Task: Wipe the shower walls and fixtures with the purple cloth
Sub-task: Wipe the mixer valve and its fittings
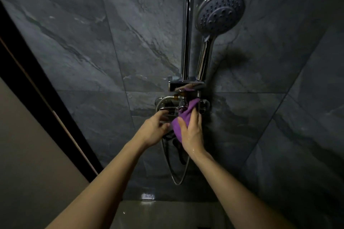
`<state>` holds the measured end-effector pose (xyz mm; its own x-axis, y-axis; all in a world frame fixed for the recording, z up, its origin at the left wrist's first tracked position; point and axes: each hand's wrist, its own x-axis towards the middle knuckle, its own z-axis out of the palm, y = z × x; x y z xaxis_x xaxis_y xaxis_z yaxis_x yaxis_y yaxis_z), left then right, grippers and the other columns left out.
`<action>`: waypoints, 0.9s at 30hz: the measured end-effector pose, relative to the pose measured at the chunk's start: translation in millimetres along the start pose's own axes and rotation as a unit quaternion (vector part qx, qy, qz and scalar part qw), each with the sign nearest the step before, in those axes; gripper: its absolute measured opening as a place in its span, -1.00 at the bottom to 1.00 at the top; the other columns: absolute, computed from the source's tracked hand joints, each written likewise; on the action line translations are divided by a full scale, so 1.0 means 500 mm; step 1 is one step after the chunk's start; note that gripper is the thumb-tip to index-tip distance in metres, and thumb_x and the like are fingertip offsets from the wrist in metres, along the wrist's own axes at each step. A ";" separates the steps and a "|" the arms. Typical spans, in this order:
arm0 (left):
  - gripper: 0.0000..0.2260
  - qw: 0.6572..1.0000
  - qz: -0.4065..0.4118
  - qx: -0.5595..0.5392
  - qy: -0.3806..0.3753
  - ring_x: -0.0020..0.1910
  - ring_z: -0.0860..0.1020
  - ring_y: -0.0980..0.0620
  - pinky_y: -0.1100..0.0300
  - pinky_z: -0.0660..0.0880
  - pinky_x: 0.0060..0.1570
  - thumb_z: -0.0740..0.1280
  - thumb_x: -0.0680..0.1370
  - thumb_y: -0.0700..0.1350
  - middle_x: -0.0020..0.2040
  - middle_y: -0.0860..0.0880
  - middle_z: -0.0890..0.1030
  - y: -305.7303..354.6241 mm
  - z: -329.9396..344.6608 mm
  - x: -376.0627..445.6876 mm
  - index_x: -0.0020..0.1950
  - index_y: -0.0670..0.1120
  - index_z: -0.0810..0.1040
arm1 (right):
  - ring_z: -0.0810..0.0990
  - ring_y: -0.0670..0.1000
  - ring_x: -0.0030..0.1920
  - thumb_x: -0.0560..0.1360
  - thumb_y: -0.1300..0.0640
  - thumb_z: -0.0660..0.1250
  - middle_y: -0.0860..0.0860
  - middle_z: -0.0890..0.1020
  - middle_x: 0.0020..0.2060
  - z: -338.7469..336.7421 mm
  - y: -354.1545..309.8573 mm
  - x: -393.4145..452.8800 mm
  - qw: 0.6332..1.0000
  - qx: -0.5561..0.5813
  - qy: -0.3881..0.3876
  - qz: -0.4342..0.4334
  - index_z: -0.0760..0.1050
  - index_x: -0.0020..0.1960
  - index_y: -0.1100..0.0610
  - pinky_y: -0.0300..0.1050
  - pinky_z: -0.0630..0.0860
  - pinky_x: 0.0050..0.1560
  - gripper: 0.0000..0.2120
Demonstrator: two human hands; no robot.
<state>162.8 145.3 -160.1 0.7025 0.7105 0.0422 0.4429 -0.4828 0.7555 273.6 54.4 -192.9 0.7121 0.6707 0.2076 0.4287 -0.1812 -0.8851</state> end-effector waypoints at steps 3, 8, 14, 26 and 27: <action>-0.55 1.000 0.024 0.011 -0.006 0.24 0.54 0.02 0.32 0.38 0.15 0.30 0.60 -0.19 0.33 -0.08 0.54 0.003 -0.025 0.003 0.49 -0.06 0.33 | 0.35 0.11 0.40 0.62 0.01 0.21 0.11 0.30 0.46 -0.010 -0.006 -0.002 1.000 -0.013 0.023 0.005 0.21 0.52 0.12 -0.23 0.24 0.19 -0.49; -0.54 0.998 0.060 0.012 0.011 0.30 0.46 0.02 0.26 0.29 0.34 0.32 0.58 -0.19 0.37 -0.11 0.42 -0.004 -0.062 0.020 0.48 -0.10 0.33 | 0.47 0.07 0.27 0.62 0.06 0.23 0.07 0.49 0.25 -0.049 -0.017 -0.010 0.994 -0.019 0.106 0.020 0.41 0.33 0.12 -0.25 0.27 0.08 -0.68; -0.49 0.997 0.076 -0.011 -0.013 0.34 0.43 -0.04 0.20 0.28 0.40 0.33 0.57 -0.20 0.39 -0.14 0.37 -0.013 -0.073 0.015 0.50 -0.05 0.29 | 0.36 0.09 0.36 0.59 0.10 0.29 0.11 0.28 0.41 -0.012 -0.113 0.020 0.991 -0.055 0.109 -0.050 0.22 0.49 0.17 -0.33 0.21 0.20 -0.48; -0.52 0.997 0.078 0.016 0.011 0.43 0.38 -0.08 0.10 0.29 0.43 0.28 0.61 -0.16 0.48 -0.12 0.37 -0.003 -0.135 0.001 0.53 -0.08 0.26 | 0.43 0.00 0.28 0.53 0.34 0.32 0.08 0.40 0.29 -0.044 -0.106 -0.006 0.972 -0.006 0.168 -0.162 0.47 0.27 0.22 -0.49 0.28 0.26 -0.68; -0.52 0.997 0.079 0.016 0.012 0.45 0.37 -0.08 0.10 0.28 0.43 0.26 0.62 -0.16 0.50 -0.12 0.35 0.004 -0.135 0.002 0.53 -0.08 0.25 | 0.42 0.00 0.29 0.53 0.34 0.32 0.12 0.40 0.31 -0.049 -0.124 -0.004 0.964 0.007 0.197 -0.179 0.46 0.29 0.24 -0.55 0.24 0.24 -0.67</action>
<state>126.8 179.8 -114.1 0.7513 0.6366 0.1741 0.3460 -0.6046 0.7174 259.1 46.9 -128.1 0.6774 0.3636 0.6395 0.6799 0.0227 -0.7330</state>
